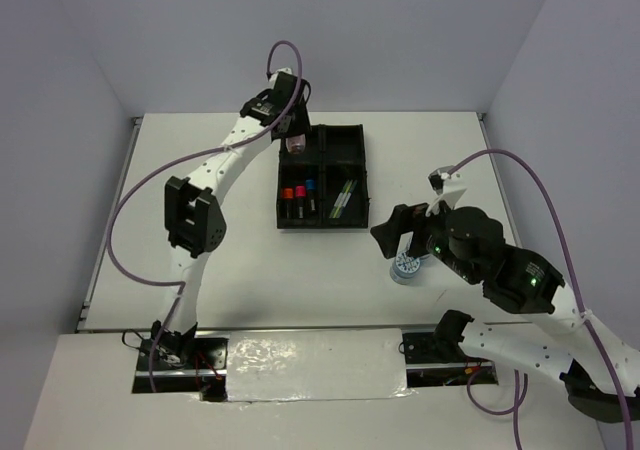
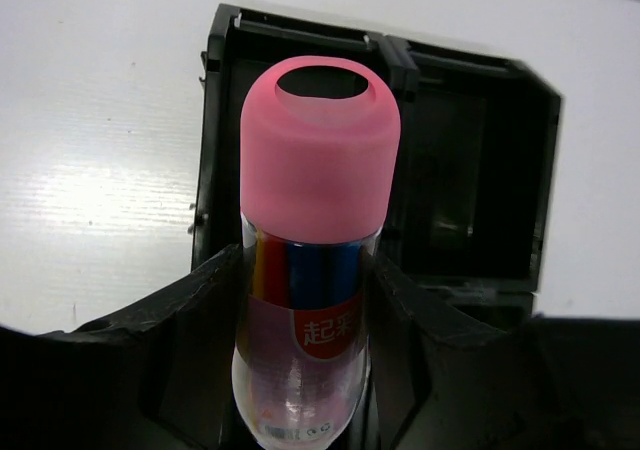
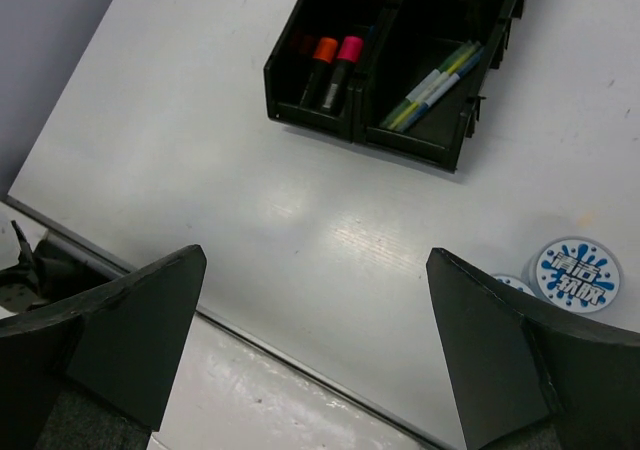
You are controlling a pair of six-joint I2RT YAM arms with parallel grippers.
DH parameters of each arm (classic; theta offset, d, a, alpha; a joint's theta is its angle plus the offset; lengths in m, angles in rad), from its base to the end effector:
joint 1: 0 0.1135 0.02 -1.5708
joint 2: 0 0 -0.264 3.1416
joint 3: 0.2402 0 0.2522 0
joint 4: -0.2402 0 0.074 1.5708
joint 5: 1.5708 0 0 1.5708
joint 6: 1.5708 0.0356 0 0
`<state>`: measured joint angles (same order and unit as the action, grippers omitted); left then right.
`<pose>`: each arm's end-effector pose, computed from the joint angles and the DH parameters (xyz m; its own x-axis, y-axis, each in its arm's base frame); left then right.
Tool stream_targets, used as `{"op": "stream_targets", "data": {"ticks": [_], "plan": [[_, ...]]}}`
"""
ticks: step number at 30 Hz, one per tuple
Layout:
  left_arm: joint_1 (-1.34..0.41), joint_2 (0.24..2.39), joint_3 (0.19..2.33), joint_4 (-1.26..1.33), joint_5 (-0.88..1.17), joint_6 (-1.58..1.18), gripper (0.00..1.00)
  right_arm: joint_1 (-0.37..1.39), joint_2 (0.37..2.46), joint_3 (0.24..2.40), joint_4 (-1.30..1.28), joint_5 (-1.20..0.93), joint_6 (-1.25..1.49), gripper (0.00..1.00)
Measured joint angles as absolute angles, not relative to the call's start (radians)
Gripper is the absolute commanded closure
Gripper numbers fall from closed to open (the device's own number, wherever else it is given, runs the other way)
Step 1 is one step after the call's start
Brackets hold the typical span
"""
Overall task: Sort the stationery into containers
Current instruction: Place the stationery in the storage box.
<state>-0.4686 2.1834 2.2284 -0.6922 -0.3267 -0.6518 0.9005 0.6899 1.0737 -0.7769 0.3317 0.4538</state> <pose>0.4510 -0.2155 0.3355 -0.5486 -0.3662 -0.7516 -0.1679 0.9289 -0.3301 0.0839 0.0872 0.3876 -0.4568 0.0910 -0.8849 -0.3936 0.8714 0.2928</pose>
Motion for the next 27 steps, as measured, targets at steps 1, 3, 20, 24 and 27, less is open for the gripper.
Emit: {"op": "stream_targets", "data": {"ticks": [1,3,20,24,27], "plan": [[-0.461,2.22,2.248,-0.693,-0.315,-0.646,0.94,0.898,0.689,1.076,-0.782,0.336,0.452,0.0],[-0.448,2.253,2.235,-0.68,-0.291,-0.627,0.94,0.894,0.688,1.081,-0.788,0.339,0.451,0.0],[-0.408,2.305,2.163,-0.44,-0.184,-0.553,0.89,0.889,0.704,1.083,-0.825,0.36,0.434,0.0],[-0.408,2.349,2.164,-0.405,-0.185,-0.553,0.86,0.889,0.723,1.076,-0.817,0.36,0.424,0.0],[-0.408,2.372,2.158,-0.364,-0.186,-0.551,0.83,0.889,0.723,1.063,-0.805,0.359,0.416,0.0]]}}
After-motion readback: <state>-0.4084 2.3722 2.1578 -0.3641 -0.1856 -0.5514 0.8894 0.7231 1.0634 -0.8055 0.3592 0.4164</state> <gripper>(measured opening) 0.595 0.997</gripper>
